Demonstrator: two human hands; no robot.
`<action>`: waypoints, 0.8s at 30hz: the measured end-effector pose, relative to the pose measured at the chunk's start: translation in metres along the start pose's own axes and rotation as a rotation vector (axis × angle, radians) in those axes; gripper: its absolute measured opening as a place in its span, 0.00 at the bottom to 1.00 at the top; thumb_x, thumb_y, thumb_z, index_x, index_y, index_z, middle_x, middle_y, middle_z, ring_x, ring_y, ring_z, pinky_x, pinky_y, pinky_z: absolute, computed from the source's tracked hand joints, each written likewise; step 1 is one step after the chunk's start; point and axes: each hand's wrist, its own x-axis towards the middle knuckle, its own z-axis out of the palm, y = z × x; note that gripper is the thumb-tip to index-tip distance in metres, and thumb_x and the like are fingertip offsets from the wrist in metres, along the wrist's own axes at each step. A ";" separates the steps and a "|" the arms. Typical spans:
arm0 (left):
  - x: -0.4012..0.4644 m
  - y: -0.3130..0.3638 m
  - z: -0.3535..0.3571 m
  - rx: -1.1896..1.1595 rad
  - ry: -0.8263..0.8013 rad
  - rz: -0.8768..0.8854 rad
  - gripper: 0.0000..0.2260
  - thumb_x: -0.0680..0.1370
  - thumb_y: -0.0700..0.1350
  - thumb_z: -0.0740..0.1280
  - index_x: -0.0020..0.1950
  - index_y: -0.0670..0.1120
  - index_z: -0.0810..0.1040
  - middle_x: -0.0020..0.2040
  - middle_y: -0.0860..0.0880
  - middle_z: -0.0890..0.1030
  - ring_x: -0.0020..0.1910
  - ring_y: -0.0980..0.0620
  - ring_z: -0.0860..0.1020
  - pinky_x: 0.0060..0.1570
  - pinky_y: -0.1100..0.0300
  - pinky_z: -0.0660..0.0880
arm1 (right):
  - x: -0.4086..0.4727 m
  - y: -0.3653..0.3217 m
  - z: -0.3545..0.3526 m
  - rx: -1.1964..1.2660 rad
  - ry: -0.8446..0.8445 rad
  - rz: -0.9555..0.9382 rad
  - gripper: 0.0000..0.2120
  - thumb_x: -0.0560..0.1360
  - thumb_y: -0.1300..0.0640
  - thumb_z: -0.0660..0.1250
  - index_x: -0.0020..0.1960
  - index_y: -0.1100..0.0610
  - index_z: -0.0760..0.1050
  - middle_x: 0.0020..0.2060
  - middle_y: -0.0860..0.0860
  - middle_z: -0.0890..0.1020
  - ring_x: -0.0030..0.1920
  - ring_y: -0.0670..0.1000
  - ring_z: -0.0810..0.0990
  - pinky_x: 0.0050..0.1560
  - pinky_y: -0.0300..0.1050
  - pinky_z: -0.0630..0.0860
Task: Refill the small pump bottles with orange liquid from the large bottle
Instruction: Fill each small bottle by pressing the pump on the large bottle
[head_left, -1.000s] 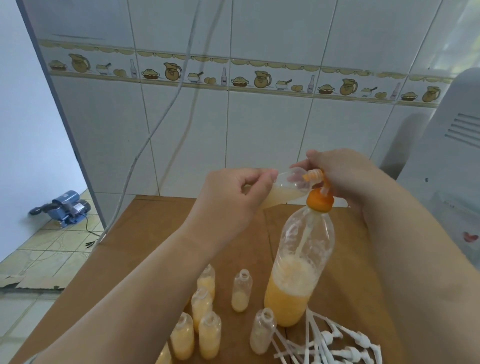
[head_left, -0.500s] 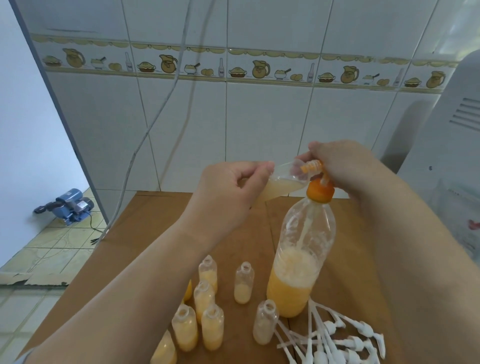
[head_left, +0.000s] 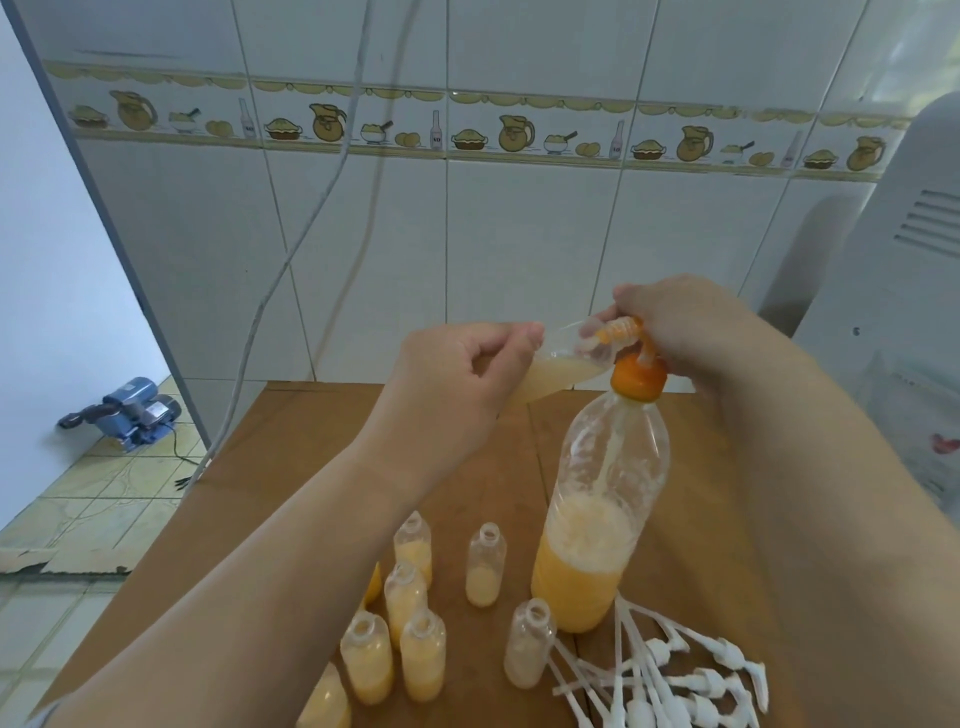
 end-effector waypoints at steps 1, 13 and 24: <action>-0.001 -0.003 0.002 0.000 -0.001 0.000 0.09 0.79 0.53 0.61 0.44 0.58 0.81 0.32 0.40 0.78 0.28 0.43 0.73 0.26 0.55 0.71 | 0.002 0.003 0.002 -0.129 0.023 0.003 0.10 0.80 0.59 0.57 0.55 0.61 0.74 0.53 0.59 0.78 0.42 0.52 0.75 0.43 0.40 0.73; 0.002 0.000 -0.001 -0.023 0.012 0.015 0.09 0.79 0.53 0.61 0.45 0.57 0.81 0.33 0.43 0.80 0.32 0.41 0.76 0.27 0.55 0.72 | -0.003 0.001 -0.004 -0.122 0.031 -0.020 0.10 0.80 0.59 0.57 0.53 0.60 0.75 0.45 0.56 0.81 0.42 0.51 0.77 0.46 0.44 0.74; 0.005 -0.006 0.000 0.026 -0.117 -0.067 0.22 0.67 0.64 0.65 0.55 0.54 0.79 0.39 0.59 0.80 0.35 0.62 0.77 0.35 0.69 0.71 | -0.001 0.002 -0.004 0.193 0.062 0.122 0.17 0.78 0.56 0.59 0.62 0.66 0.73 0.59 0.63 0.77 0.47 0.56 0.75 0.61 0.58 0.74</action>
